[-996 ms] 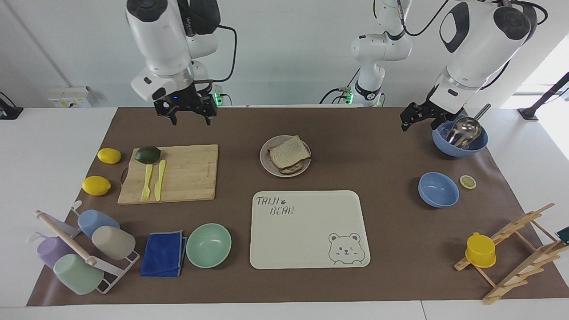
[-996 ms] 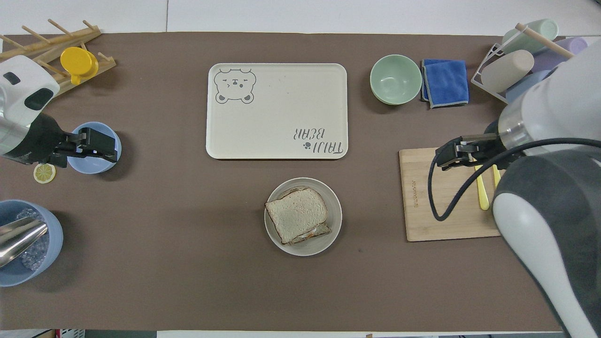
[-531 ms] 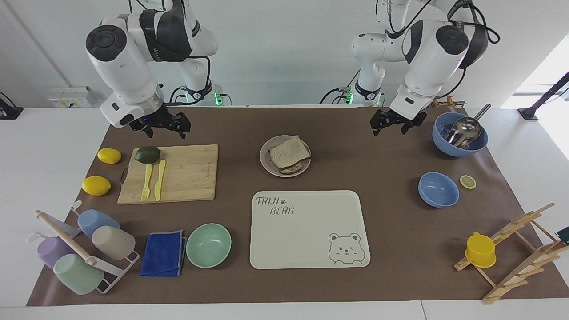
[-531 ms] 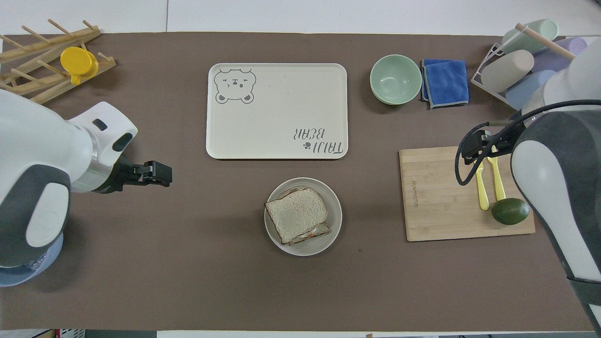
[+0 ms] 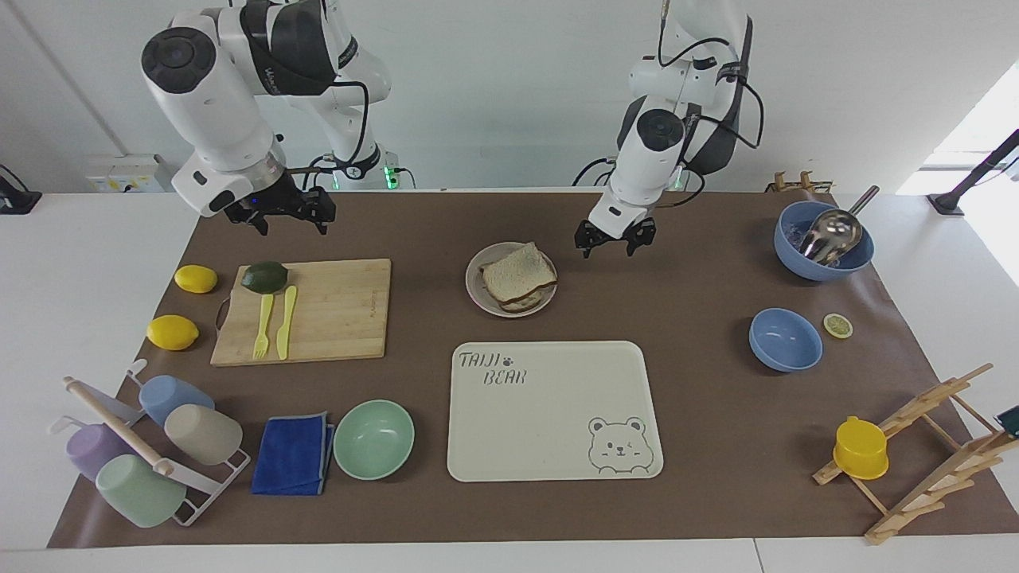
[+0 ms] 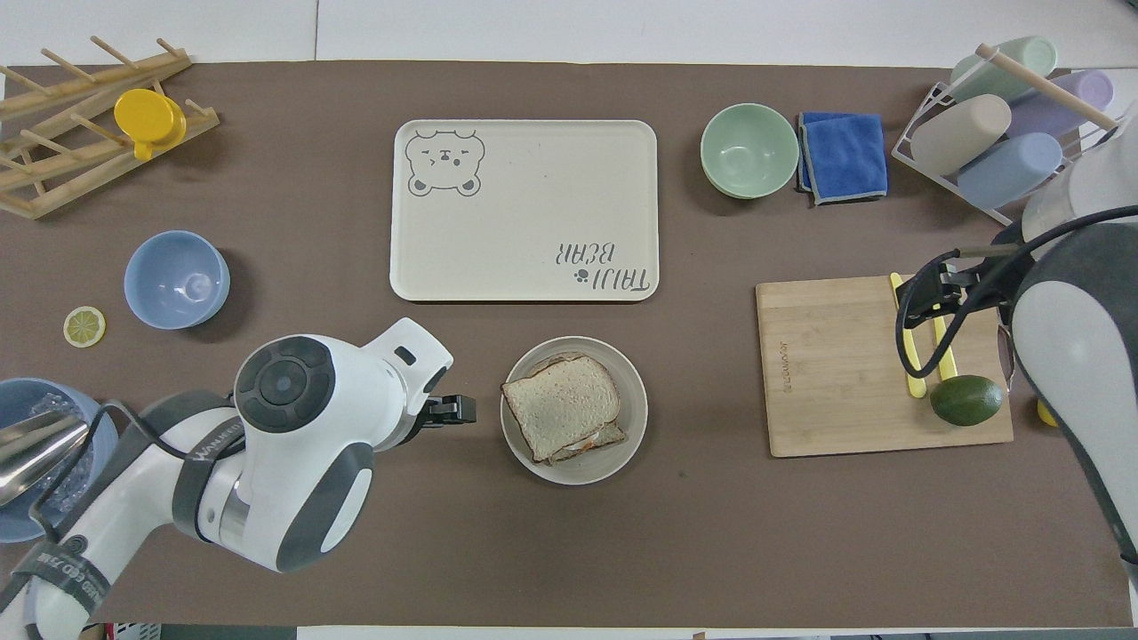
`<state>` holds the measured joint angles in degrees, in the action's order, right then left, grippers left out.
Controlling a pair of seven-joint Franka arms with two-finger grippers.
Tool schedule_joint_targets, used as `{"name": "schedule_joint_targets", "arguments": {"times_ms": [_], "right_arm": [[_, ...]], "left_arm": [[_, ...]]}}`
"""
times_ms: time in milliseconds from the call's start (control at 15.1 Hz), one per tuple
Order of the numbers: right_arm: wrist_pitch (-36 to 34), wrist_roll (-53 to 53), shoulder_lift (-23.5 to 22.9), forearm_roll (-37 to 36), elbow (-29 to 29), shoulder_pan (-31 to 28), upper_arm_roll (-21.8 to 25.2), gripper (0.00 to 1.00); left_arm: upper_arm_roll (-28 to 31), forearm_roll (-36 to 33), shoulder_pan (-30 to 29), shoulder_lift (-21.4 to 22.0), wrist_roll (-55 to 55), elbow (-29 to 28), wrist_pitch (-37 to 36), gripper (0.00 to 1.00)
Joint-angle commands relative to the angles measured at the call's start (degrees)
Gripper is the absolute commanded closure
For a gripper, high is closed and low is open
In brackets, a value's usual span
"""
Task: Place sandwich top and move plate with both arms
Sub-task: 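Withdraw the right gripper while the left gripper reaches the plate, then grasp the plate rim with the left gripper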
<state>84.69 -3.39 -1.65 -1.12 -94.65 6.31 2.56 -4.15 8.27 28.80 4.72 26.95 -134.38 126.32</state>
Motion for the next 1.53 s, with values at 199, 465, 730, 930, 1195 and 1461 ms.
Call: {"name": "schedule_joint_targets", "arguments": {"times_ms": [199, 465, 730, 930, 1195, 1461], "right_arm": [[2.2, 2.5, 1.3, 0.2, 0.2, -2.1, -0.8, 0.0], [2.1, 3.3, 1.4, -0.1, -0.1, -5.9, -2.2, 0.0], [1.4, 3.3, 1.2, -0.3, 0.0, -6.3, -2.7, 0.0], [1.3, 3.5, 1.4, -0.3, 0.1, -6.2, -2.6, 0.0], [0.4, 3.3, 1.6, 0.1, 0.2, -6.1, -2.6, 0.0], [0.6, 3.5, 1.6, 0.2, 0.3, -6.1, -2.5, 0.0]], "left_arm": [[0.9, 8.2, 4.2, -1.4, 0.3, -1.9, 6.4, 0.0], [0.9, 9.0, 4.8, -1.0, 0.3, -3.2, 6.2, 0.03], [0.9, 11.0, 5.8, -4.4, 0.2, -3.1, 8.9, 0.1], [0.8, 11.8, 5.9, -5.4, -0.1, -2.9, 10.2, 0.16], [0.8, 11.8, 6.8, -6.9, -0.3, -2.6, 11.5, 0.21], [0.9, 14.1, 6.8, -7.4, -1.5, -1.8, 11.8, 0.22]]}}
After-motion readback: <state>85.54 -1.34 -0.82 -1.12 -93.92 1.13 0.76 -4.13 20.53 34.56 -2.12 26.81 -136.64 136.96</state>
